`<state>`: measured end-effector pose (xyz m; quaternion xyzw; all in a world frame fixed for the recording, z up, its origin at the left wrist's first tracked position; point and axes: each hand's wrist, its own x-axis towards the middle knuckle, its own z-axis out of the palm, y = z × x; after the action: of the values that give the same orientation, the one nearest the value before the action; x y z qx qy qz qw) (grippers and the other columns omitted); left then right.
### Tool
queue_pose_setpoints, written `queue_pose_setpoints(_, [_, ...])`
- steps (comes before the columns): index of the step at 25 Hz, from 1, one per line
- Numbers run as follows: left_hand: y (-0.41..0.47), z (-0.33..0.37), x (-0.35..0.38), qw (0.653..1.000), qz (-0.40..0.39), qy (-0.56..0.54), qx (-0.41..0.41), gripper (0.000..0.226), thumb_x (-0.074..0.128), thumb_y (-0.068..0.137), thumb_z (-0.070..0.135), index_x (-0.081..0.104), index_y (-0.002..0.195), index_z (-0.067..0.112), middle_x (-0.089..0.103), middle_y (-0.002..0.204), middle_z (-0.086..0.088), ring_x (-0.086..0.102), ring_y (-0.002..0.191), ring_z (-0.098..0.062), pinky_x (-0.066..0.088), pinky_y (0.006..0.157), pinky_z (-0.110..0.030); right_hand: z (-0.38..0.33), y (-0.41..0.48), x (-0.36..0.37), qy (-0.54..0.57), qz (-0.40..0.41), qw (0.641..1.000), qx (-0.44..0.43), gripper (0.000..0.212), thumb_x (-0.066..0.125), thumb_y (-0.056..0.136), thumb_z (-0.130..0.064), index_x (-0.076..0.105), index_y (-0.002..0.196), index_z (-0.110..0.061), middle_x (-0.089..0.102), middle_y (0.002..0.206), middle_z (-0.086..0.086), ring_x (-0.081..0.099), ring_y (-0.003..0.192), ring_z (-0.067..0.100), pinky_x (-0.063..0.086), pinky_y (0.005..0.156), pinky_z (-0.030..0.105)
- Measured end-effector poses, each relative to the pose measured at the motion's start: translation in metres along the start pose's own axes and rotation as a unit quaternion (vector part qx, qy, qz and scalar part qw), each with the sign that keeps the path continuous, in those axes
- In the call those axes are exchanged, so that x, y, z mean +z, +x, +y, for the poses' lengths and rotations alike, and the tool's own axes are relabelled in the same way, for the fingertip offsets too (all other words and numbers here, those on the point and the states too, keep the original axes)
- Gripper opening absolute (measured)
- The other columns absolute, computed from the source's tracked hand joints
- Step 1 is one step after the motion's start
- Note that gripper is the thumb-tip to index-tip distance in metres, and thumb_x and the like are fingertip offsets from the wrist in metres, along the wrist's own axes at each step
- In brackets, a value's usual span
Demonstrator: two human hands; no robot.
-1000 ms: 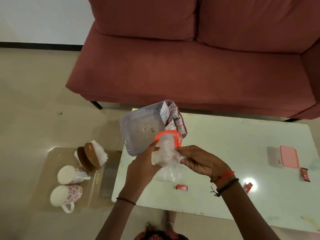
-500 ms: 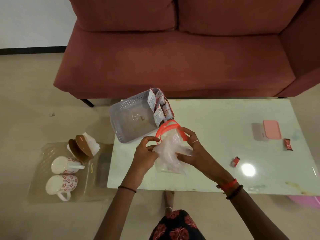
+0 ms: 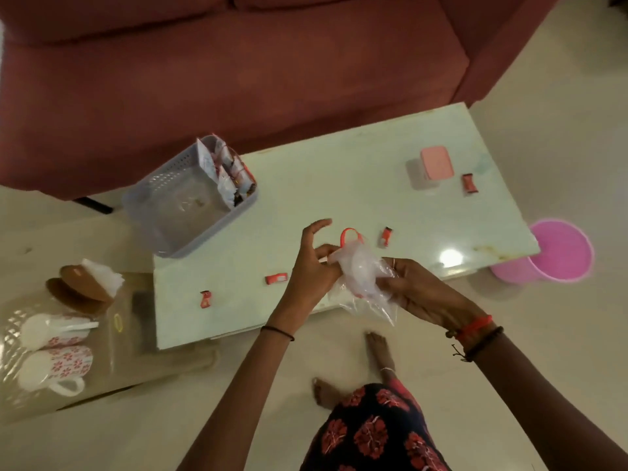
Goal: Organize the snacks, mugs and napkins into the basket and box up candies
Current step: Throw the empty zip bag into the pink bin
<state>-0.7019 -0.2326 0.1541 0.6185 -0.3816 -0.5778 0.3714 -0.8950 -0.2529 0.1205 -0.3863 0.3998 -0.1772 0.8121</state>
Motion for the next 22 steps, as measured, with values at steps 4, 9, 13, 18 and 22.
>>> queue_pose_setpoints(4, [0.035, -0.008, 0.047, 0.983, -0.084, -0.142, -0.077, 0.064, 0.059, 0.085, 0.005, 0.035, 0.132, 0.042, 0.049, 0.119, -0.002, 0.065, 0.083, -0.013, 0.054, 0.073, -0.025, 0.011, -0.049, -0.076, -0.001, 0.146, 0.989, -0.009, 0.037, 0.072, 0.078, -0.007, 0.06, 0.112, -0.02, 0.07, 0.096, 0.012, 0.068, 0.079, 0.018, 0.056, 0.067, 0.026])
queue_pose_setpoints(9, [0.089, -0.018, 0.14, 0.987, -0.106, -0.004, -0.122, 0.024, 0.056, 0.09, 0.023, 0.059, 0.114, 0.026, 0.062, 0.116, 0.0, 0.066, 0.082, -0.009, 0.051, 0.078, -0.025, 0.041, -0.117, -0.214, -0.094, 0.334, 0.937, 0.039, 0.038, 0.065, 0.086, -0.006, 0.046, 0.119, -0.008, 0.066, 0.1, 0.025, 0.065, 0.068, 0.025, 0.058, 0.053, 0.028])
queue_pose_setpoints(13, [0.135, -0.022, 0.248, 0.988, -0.065, 0.021, -0.138, 0.019, 0.054, 0.09, 0.015, 0.061, 0.108, 0.016, 0.065, 0.108, -0.005, 0.063, 0.076, -0.012, 0.05, 0.074, -0.026, 0.065, -0.149, -0.343, -0.042, 0.516, 0.854, 0.059, 0.031, 0.066, 0.081, 0.003, 0.056, 0.11, 0.013, 0.061, 0.104, 0.027, 0.066, 0.062, 0.021, 0.061, 0.056, 0.026])
queue_pose_setpoints(18, [0.213, -0.026, 0.394, 0.988, -0.099, 0.036, -0.115, 0.018, 0.048, 0.093, 0.013, 0.061, 0.105, 0.015, 0.066, 0.103, -0.003, 0.064, 0.077, -0.013, 0.051, 0.076, -0.029, 0.085, -0.152, -0.482, -0.085, 0.633, 0.761, 0.118, 0.028, 0.071, 0.075, -0.004, 0.065, 0.099, 0.009, 0.065, 0.086, 0.02, 0.068, 0.08, 0.03, 0.055, 0.075, 0.037])
queue_pose_setpoints(22, [0.273, -0.031, 0.489, 0.985, -0.132, 0.024, -0.109, 0.017, 0.046, 0.093, 0.01, 0.06, 0.102, 0.015, 0.066, 0.098, -0.003, 0.063, 0.074, -0.012, 0.05, 0.074, -0.026, 0.099, -0.131, -0.56, -0.161, 0.631, 0.751, 0.108, 0.035, 0.057, 0.075, 0.007, 0.052, 0.108, -0.004, 0.062, 0.096, 0.02, 0.06, 0.082, 0.031, 0.052, 0.064, 0.038])
